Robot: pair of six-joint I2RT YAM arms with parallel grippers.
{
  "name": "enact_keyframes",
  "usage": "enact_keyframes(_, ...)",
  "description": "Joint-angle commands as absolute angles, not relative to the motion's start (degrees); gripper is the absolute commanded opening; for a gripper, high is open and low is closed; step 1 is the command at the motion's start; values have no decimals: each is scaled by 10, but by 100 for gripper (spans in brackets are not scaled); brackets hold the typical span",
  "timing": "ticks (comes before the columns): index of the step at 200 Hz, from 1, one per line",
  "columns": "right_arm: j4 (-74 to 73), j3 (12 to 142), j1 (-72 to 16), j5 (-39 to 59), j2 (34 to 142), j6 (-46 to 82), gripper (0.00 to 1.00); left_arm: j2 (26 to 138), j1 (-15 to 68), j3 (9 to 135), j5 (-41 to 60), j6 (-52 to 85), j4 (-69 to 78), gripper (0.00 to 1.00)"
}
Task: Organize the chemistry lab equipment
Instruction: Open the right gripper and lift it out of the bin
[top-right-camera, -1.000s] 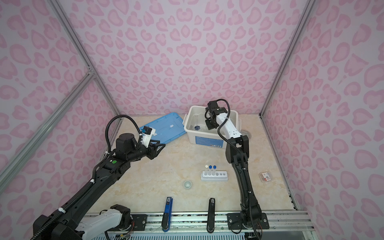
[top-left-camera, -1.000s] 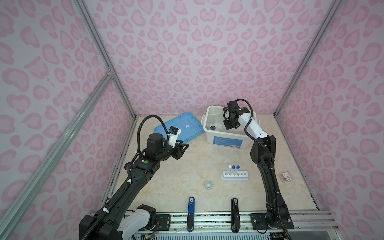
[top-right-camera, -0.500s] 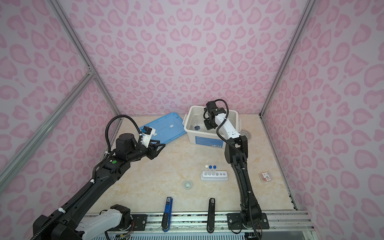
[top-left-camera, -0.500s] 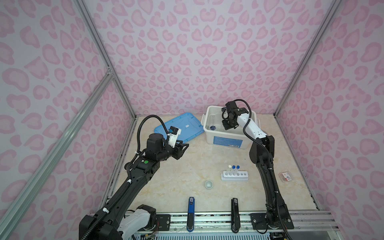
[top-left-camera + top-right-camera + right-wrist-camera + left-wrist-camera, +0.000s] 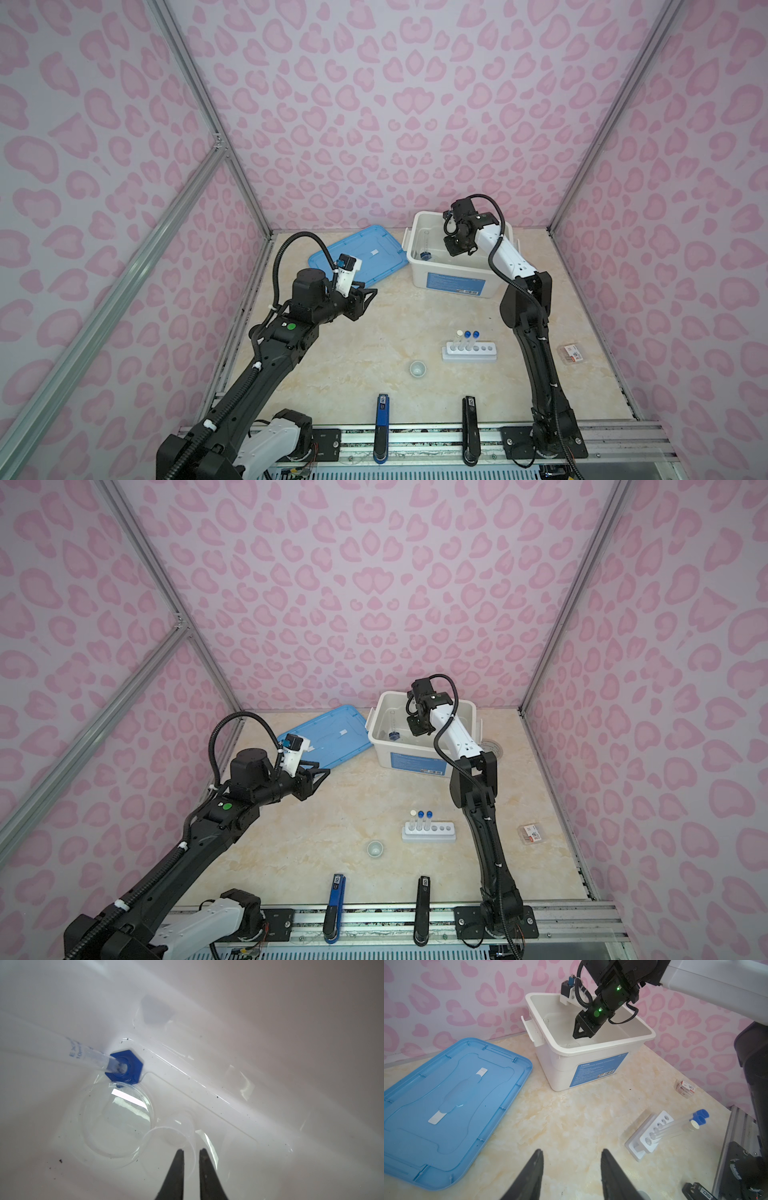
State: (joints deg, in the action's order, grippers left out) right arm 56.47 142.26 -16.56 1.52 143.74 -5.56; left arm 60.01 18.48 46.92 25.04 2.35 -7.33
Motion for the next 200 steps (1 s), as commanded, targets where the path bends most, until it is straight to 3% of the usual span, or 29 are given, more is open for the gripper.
enact_keyframes(1, 565, 1426, -166, 7, 1429, -61, 17, 593, 185, 466, 251, 20, -61, 48)
enact_keyframes(138, 593, 1414, -181, 4, 1320, -64, 18, 581, 186, 461, 260, 18, -52, 48)
enact_keyframes(200, 590, 1309, -239, -42, 1211, -77, 21, 589, 187, 468, 271, 5, -51, 47)
